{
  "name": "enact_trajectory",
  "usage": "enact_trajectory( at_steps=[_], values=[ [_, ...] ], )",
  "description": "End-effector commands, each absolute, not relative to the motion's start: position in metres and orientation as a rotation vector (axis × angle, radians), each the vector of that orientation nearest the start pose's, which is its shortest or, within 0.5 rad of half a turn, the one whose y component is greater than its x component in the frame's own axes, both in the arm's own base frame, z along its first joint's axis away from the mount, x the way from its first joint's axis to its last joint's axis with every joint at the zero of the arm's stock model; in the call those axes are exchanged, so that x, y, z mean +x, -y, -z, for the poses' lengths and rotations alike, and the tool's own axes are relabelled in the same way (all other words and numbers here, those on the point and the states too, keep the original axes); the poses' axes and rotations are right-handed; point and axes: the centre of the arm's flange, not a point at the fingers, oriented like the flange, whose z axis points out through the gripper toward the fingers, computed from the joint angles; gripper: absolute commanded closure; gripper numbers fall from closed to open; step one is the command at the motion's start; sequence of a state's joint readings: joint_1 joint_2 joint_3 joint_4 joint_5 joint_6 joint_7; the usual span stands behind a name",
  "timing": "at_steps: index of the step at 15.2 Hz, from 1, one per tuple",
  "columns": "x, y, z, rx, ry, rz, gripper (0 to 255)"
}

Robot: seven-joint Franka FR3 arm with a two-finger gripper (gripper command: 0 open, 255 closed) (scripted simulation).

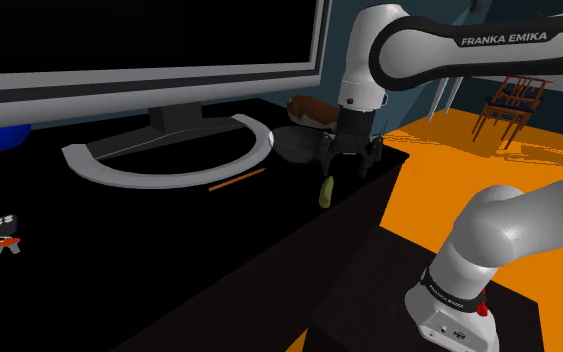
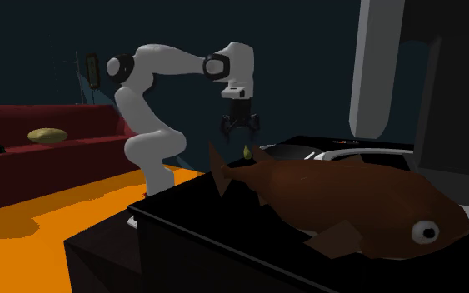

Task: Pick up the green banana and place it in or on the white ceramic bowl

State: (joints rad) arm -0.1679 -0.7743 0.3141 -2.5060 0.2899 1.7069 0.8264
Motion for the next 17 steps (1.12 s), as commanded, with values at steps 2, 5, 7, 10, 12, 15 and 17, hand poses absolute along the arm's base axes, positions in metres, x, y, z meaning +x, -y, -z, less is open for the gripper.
enact_trajectory(
  at_steps=[2, 5, 7, 10, 12, 15, 17],
  values=[
    [0.332, -0.107, -0.501, -2.563, -1.653, -0.095, 0],
    [0.332, -0.108, -0.485, -2.563, -1.653, -0.095, 0],
    [0.332, -0.110, -0.475, -2.563, -1.653, -0.095, 0],
    [0.332, -0.111, -0.461, -2.563, -1.653, -0.095, 0],
    [0.332, -0.111, -0.461, -2.563, -1.653, -0.094, 0],
    [0.332, -0.111, -0.461, -2.563, -1.653, -0.095, 0],
    [0.332, -0.111, -0.461, -2.563, -1.653, -0.095, 0]
  ],
)
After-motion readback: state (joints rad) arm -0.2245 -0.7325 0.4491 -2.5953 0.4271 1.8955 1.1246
